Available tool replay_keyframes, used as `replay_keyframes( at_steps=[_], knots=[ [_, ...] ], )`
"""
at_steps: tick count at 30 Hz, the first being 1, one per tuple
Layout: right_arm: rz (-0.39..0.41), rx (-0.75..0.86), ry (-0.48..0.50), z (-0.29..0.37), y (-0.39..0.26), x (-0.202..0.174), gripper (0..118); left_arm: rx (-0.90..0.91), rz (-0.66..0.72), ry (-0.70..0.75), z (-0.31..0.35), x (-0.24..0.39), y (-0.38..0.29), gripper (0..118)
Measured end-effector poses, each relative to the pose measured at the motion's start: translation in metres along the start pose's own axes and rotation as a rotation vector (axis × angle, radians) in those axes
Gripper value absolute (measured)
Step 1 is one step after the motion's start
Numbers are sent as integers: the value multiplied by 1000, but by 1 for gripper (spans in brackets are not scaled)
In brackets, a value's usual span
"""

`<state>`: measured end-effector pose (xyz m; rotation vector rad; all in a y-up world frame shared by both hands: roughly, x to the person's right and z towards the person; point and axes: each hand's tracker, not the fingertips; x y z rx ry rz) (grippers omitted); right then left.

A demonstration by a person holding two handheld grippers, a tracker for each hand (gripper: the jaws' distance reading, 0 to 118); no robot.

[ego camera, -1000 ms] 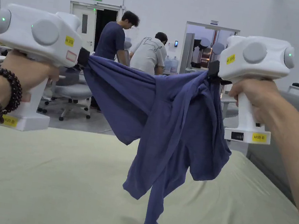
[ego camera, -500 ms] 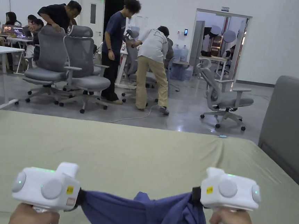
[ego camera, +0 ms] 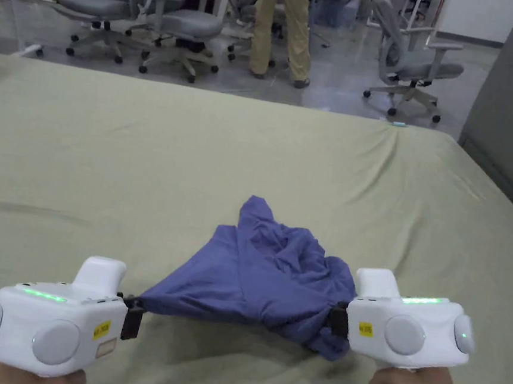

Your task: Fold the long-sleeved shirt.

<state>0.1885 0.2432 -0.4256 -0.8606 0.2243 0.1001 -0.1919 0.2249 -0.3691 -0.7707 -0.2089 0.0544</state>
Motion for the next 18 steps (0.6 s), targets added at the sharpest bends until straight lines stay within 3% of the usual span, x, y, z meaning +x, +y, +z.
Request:
replay_keyframes(
  at_steps=[5, 10, 11, 13, 14, 15, 18],
  knots=[
    [-31, -76, 25, 7, -74, -16, 8, -108, 63, 43, 19, 6, -81, 0],
    [-20, -111, 11, -14, -80, -20, 12, -120, 54, 44, 15, 6, -95, 3],
    [-46, -98, 11, -9, -77, -19, 24, -79, 65, 65, 18, 6, -92, 16],
    [-84, -59, 1, 9, -71, -12, 86, -75, 61, 54, 28, 8, -82, 74],
    [-97, -40, -17, 20, -70, -11, 107, -72, 60, 53, 33, 8, -77, 96],
    [-103, -12, -10, 31, -69, -9, 112, -64, 56, 48, 39, 9, -72, 108],
    [-98, 39, -19, 59, -68, -3, 111, 23, 48, 12, 54, 13, -58, 108]
  ],
)
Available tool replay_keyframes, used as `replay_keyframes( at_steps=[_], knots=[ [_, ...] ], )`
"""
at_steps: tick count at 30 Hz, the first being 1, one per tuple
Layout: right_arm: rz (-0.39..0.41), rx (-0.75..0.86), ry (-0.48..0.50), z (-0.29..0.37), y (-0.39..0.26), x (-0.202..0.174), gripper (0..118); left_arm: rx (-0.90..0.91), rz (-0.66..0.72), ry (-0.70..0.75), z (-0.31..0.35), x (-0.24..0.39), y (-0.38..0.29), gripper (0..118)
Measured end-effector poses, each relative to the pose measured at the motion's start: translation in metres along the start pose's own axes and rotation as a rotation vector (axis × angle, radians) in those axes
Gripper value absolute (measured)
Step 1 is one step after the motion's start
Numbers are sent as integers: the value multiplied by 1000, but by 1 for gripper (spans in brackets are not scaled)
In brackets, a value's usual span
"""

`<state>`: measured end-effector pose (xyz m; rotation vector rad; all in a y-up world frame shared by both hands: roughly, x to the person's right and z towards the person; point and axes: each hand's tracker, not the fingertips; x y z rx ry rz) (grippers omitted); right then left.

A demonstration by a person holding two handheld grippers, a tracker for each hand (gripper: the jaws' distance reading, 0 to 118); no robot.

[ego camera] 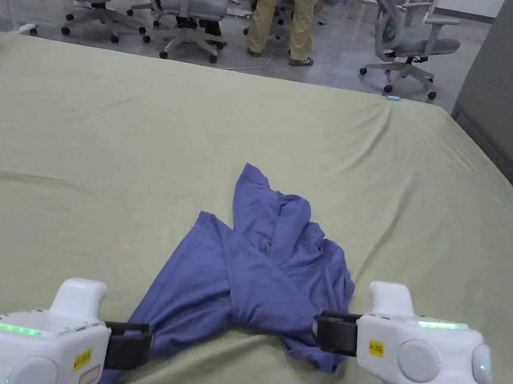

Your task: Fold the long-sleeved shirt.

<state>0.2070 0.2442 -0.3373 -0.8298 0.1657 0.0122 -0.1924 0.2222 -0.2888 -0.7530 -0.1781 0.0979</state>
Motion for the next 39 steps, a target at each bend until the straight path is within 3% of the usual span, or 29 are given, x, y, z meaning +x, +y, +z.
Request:
replay_keyframes(
  at_steps=[1, 2, 3, 4, 6, 11, 12, 14, 15, 23, 25, 27, 31, 32, 33, 35, 36, 39],
  knots=[
    [-1, -1, -11, 6, 0, 2, 101, 14, 2, -1, 4, 4, 5, 106],
    [-10, -2, -18, 11, -1, 4, 72, 21, 8, 6, 7, 6, 8, 93],
    [-22, 5, -29, 13, -2, 8, 8, 34, 22, 10, 10, 8, 11, 37],
    [-37, 3, -49, 15, -3, 9, 0, 53, 33, -10, 13, 8, 12, 0],
    [-98, -7, -79, 15, -7, 14, 0, 65, 33, -17, 14, 13, 14, 0],
    [-114, -28, -21, 11, -17, 21, 0, 70, 19, -39, 18, 14, 14, 0],
    [-125, -38, -18, 8, -17, 22, 18, 69, 20, -42, 18, 14, 14, 0],
    [-159, -97, -8, -3, -19, 22, 84, 59, 18, -34, 15, 16, 16, 0],
    [-159, -88, 1, -8, -23, 21, 99, 56, 18, -36, 15, 14, 15, 0],
    [-163, -152, 69, -44, -28, -4, 90, 26, 5, -34, 0, 15, 25, 0],
    [-156, -160, 58, -53, -27, -9, 61, 15, -4, -37, -8, 17, 32, 0],
    [-146, -157, 37, -63, -27, -12, 15, 8, -17, -43, -17, 18, 41, 0],
    [-141, -139, 36, -63, -26, -9, 8, 8, -27, -80, -45, 20, 73, 0],
    [-137, -133, 34, -62, -26, -8, 8, 11, -29, -81, -56, 20, 85, 7],
    [-126, -130, 34, -61, -25, -6, 8, 12, -32, -80, -71, 21, 99, 33],
    [-117, -124, 29, -59, -23, -6, 8, 2, -41, -80, -106, 20, 127, 101],
    [-115, -124, 32, -58, -21, -5, 8, -32, -37, -78, -127, 19, 141, 118],
    [-111, -136, 41, -59, -18, -6, 8, -67, 7, -87, -190, 13, 178, 118]
  ],
)
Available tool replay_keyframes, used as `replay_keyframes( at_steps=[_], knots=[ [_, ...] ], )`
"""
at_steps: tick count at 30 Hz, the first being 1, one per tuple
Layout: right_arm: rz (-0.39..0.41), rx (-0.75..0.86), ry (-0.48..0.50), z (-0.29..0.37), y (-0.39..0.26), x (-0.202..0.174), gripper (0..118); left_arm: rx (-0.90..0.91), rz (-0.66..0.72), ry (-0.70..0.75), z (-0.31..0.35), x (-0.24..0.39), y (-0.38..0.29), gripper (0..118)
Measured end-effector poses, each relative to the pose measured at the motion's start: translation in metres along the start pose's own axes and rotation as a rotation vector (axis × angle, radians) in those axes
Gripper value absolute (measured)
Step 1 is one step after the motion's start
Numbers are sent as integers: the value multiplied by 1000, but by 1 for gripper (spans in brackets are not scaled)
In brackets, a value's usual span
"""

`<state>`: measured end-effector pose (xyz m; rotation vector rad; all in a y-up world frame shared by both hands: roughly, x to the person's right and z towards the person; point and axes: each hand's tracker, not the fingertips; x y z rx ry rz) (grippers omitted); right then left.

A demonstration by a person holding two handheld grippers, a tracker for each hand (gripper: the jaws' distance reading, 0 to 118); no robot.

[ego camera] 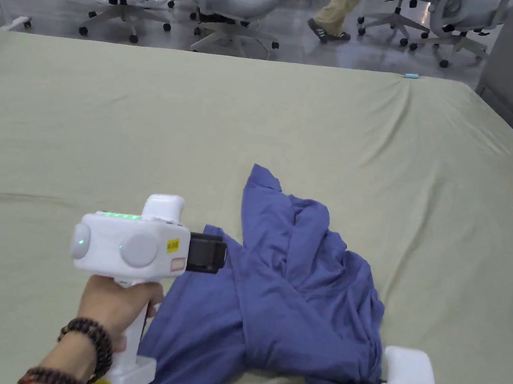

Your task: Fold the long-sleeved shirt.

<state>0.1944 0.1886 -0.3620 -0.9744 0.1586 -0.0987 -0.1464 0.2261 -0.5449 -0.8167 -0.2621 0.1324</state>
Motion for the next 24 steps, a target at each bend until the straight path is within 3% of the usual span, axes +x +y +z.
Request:
replay_keyframes(
  at_steps=[5, 10, 12, 13, 14, 15, 16, 19, 24],
  knots=[
    [2, -21, -2, -3, 1, 0, 8, -167, -39, 72, -103, -9, 51, 118],
    [-17, -32, 6, -5, 1, 3, 8, -335, -154, 190, -161, -8, 48, 118],
    [-10, -36, 3, -6, 2, 1, 8, -254, -159, 188, -153, -2, 43, 115],
    [-5, -39, 1, -6, 3, 1, 8, -258, -154, 182, -146, 2, 42, 103],
    [-1, -41, 0, -7, 3, 0, 8, -229, -151, 152, -136, 6, 40, 83],
    [1, -43, -2, -7, 4, 0, 8, -181, -172, 139, -126, 12, 39, 25],
    [1, -44, -3, -7, 5, 0, 8, -152, -200, 122, -119, 18, 38, 0],
    [6, -38, -14, -5, 10, -2, 8, -149, -226, 131, -99, 21, 37, 0],
    [34, 64, -22, 29, 43, 2, 7, -3, -122, 62, -27, 8, 59, 0]
  ],
)
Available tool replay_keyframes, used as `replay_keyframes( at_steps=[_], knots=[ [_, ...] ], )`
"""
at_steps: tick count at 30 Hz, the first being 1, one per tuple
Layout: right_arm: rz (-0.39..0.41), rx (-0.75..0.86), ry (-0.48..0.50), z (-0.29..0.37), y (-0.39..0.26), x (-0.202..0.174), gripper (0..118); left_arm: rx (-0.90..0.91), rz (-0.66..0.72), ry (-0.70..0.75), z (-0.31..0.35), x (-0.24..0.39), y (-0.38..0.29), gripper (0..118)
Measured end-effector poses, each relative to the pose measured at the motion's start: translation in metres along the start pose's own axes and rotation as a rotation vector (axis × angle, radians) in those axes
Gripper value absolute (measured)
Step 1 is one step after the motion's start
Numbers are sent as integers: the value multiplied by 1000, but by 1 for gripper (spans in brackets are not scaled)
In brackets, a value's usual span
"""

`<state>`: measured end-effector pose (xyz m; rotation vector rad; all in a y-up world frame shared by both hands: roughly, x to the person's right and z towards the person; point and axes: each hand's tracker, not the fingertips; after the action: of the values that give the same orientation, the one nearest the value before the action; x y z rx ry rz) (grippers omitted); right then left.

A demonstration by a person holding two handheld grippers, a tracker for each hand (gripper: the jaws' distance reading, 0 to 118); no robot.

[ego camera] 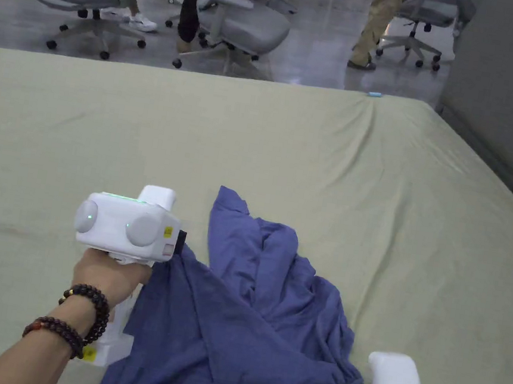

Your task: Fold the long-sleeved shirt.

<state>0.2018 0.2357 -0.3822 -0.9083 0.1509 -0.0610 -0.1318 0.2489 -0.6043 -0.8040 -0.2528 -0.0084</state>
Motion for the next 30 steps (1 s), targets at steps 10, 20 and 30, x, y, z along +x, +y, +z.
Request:
replay_keyframes(
  at_steps=[10, 20, 30],
  knots=[
    [162, 334, -36, 79, 193, -10, 3, 448, 48, 0, 247, -41, 109, 0],
    [183, 539, -145, 194, 388, -29, 2, 672, 69, 114, 389, -63, 219, 0],
    [59, 626, -208, 238, 442, 1, 2, 704, 113, 199, 399, -81, 242, 0]
  ],
)
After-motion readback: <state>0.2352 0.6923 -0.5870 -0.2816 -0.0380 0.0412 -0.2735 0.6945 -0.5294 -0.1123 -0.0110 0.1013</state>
